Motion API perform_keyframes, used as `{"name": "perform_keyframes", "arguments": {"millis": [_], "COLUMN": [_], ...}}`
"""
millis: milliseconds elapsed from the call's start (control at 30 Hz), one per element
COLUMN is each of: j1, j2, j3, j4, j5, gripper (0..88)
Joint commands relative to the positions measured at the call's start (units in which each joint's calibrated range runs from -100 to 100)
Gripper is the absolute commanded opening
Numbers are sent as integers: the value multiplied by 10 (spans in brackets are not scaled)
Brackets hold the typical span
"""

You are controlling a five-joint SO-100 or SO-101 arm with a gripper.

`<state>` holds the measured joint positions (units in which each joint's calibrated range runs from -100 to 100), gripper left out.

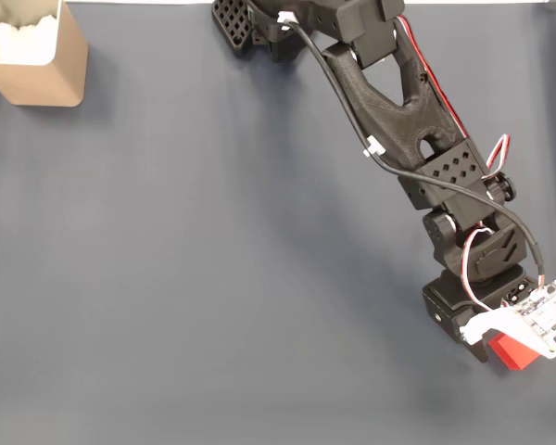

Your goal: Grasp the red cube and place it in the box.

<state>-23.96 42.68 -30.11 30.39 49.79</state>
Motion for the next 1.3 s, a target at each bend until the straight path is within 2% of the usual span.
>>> {"name": "perform_keyframes", "arguments": {"millis": [0, 1267], "j1": [-8, -22], "j2": [-3, 32], "j3": [-38, -100], "j4": [3, 8], "j5": [-5, -12], "gripper": [419, 417]}}
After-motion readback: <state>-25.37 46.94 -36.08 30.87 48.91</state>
